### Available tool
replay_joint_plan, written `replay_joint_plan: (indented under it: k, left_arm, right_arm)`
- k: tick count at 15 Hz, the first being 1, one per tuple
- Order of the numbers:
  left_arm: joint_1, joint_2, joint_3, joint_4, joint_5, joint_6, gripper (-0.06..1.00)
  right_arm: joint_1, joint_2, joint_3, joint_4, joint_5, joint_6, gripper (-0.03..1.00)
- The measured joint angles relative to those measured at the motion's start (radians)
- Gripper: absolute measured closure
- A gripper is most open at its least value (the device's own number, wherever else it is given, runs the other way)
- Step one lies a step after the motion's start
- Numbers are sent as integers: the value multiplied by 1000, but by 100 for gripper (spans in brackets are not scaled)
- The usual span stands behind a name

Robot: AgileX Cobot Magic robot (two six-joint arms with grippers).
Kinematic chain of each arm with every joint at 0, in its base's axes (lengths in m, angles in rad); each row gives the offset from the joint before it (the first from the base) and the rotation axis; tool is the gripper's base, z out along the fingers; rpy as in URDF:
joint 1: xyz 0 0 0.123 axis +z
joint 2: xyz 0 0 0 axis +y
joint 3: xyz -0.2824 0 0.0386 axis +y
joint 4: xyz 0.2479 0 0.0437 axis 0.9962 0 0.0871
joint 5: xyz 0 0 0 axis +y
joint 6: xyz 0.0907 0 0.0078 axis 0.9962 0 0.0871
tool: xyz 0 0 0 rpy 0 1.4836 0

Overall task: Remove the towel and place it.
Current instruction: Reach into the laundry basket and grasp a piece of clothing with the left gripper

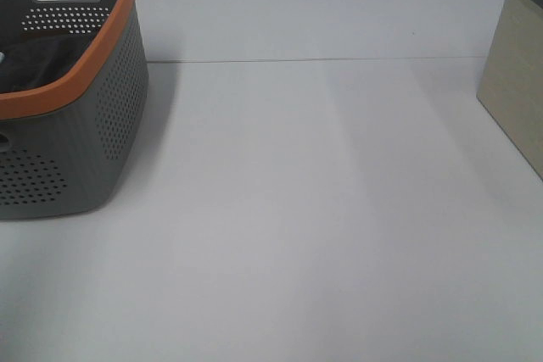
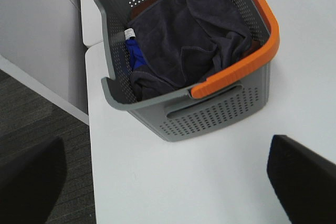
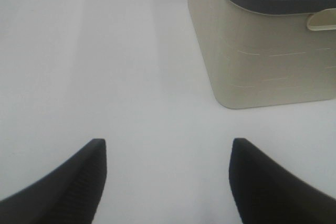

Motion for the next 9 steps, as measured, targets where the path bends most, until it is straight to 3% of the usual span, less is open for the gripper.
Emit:
replay_joint_plan:
  k: [1, 3, 9]
  left_arm:
    - [0, 178, -132, 0, 0, 15, -4]
    - [0, 353, -255, 0, 0, 19, -4]
    - [0, 792, -471, 10, -33, 179, -4]
  right_arm:
    - [0, 0, 0, 0, 0, 0, 38]
    - [0, 0, 0, 0, 0, 0, 38]
    - [0, 0, 0, 0, 0, 0, 38]
